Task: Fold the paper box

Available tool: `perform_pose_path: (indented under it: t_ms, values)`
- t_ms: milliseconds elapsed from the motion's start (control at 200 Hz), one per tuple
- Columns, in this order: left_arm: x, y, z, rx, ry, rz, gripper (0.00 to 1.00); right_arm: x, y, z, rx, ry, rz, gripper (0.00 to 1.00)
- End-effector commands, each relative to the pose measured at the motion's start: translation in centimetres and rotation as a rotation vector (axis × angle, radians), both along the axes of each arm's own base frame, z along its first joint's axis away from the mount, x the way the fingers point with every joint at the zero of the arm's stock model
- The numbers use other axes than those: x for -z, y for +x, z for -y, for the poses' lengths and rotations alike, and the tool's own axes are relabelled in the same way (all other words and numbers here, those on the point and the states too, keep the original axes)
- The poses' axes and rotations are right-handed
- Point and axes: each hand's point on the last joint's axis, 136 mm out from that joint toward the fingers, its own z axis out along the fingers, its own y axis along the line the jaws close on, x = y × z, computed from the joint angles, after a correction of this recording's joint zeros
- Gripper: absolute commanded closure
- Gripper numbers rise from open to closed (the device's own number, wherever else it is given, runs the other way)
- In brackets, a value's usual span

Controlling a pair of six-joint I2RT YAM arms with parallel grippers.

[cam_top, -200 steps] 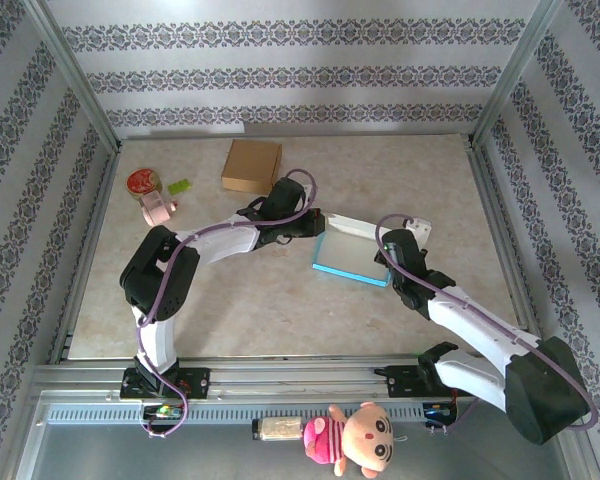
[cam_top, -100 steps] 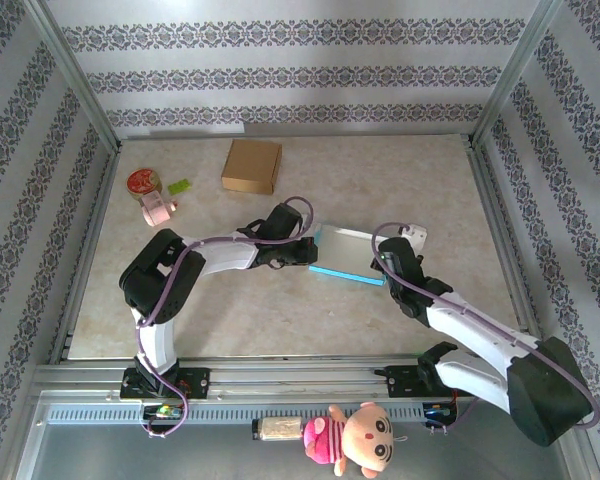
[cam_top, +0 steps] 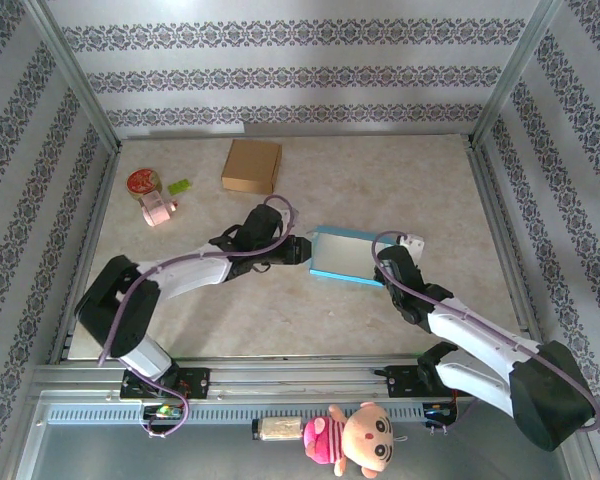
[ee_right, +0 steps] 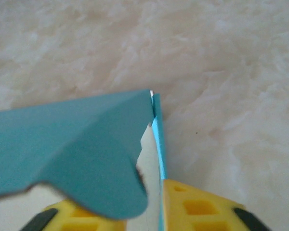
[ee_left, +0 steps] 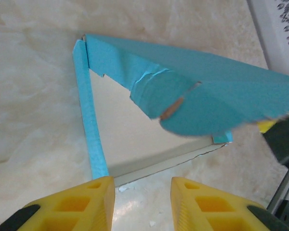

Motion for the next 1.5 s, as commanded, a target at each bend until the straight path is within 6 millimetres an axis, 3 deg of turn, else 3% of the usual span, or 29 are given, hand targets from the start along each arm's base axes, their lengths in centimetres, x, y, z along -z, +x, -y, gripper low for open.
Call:
perform_pose_path:
  t_ms: [0,260,425,530,660,780,865,939,1079,1229,1384,1494]
  values:
    - [-3.4,0.0,-1.0,-0.023,-0.006,0.115,0.65,-0.8,-0.6,-0.6,-0.028,0.016,-0.012,0.65]
    - [-10.5,1.0,-3.6,-0.139,0.007,0.208,0.65,-6.9,-2.1,-1.3,-0.099,0.089,0.052,0.41]
    - [-10.9,2.5,-2.6,-0.123,0.011,0.089,0.56,-12.5,-2.9,-2.0,-0.186,0.147,0.137,0.33]
    - [-10.2,3.4,-0.7,-0.058,0.0,0.009,0.47,-13.9,-2.2,-1.8,-0.173,0.193,0.079,0.26]
    - [-9.0,4.4,1.4,-0.021,-0.045,-0.054,0.43,-12.6,-0.3,-1.6,-0.161,0.323,-0.173,0.24]
    - [-7.2,4.8,2.3,-0.005,-0.048,-0.096,0.39,-9.7,1.2,-1.2,-0.141,0.347,-0.347,0.24]
    - [-6.2,4.8,2.8,0.012,-0.062,-0.118,0.39,-7.6,1.7,-1.5,-0.153,0.336,-0.415,0.28]
    - [-5.3,4.6,3.4,0.035,-0.081,-0.148,0.44,-5.9,2.0,-1.7,-0.155,0.338,-0.448,0.33]
    - [-3.4,4.0,4.3,0.072,-0.112,-0.205,0.6,-2.7,1.6,-1.8,-0.128,0.338,-0.485,0.53]
    - [-0.1,3.1,4.2,0.072,-0.11,-0.273,0.73,-0.2,0.7,-1.8,-0.09,0.344,-0.489,0.58]
    - [2.8,2.2,3.3,0.051,-0.074,-0.306,0.75,2.4,-0.8,-1.2,-0.055,0.26,-0.52,0.59]
    - [4.1,1.9,2.5,0.04,-0.032,-0.299,0.71,3.7,-1.7,-0.9,-0.047,0.227,-0.549,0.54]
